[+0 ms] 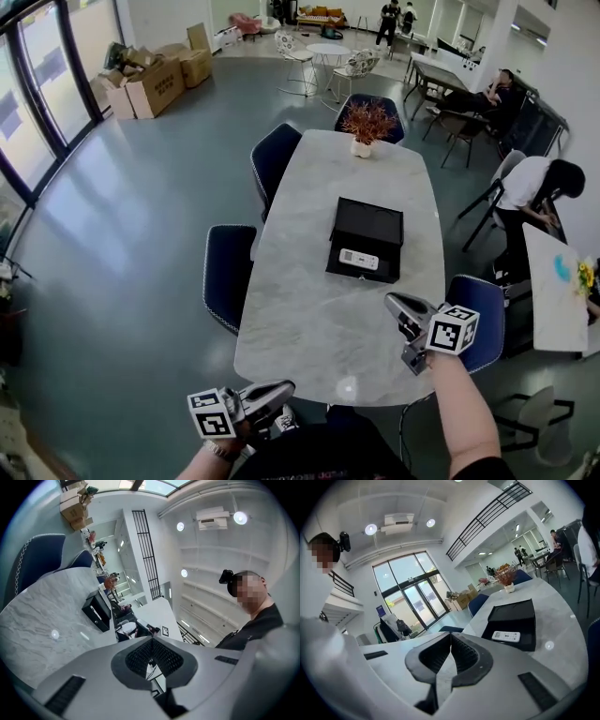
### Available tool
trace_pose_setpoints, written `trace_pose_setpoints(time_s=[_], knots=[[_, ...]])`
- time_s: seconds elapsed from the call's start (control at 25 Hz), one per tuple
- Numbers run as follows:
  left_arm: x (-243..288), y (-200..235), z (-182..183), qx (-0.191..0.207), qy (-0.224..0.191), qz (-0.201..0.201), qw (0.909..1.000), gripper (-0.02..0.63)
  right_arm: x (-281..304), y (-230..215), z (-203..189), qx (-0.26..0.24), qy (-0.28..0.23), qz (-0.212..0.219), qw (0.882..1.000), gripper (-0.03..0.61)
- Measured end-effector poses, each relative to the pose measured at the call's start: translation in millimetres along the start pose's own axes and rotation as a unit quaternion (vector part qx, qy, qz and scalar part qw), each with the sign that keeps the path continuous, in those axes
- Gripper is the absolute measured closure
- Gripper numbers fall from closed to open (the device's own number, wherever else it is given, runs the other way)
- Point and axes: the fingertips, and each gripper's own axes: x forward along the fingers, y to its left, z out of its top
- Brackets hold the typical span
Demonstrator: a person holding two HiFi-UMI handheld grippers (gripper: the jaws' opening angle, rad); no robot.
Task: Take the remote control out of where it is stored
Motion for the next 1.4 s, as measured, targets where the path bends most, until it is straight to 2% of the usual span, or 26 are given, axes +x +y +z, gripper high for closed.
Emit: trace_pose_setpoints(time_s=[0.12,0.28,0.36,0.48,0.64,0.84,1.04,1.4], knots=[[4.3,3.2,4.9,0.001,-0.02,0.017,0.9997,0.607,26.4,-35.7,9.1,-0.037,0.054,-0.018,0.998,0.567],[9.7,9.5,0.0,-0.005,-0.038,0.041,0.9984,0.607,59.7,-93.6,7.2,-0.094,0.129,-0.053,0.986,0.56],[9.9,13.3,-2.0,-0.009,-0.045,0.056,0.9974,0.607,74.5,-120.5,4.5,-0.118,0.166,-0.066,0.977,0.512],[11.9,18.7,-3.7,-0.014,-0.056,0.073,0.9956,0.607,91.1,-162.2,4.7,-0.152,0.214,-0.091,0.961,0.492],[18.8,22.0,-2.9,-0.016,-0.07,0.09,0.9934,0.607,111.5,-204.3,9.5,-0.171,0.263,-0.11,0.943,0.461],[20.9,30.1,-7.8,-0.03,-0.088,0.111,0.9894,0.607,133.3,-225.9,-9.7,-0.218,0.357,-0.1,0.903,0.432],[28.1,37.5,-11.7,-0.042,-0.097,0.123,0.9868,0.607,150.5,-239.8,-27.4,-0.258,0.41,-0.088,0.871,0.417],[43.6,47.1,-18.1,-0.05,-0.103,0.134,0.9844,0.607,162.7,-256.2,-44.8,-0.243,0.451,-0.063,0.857,0.37]])
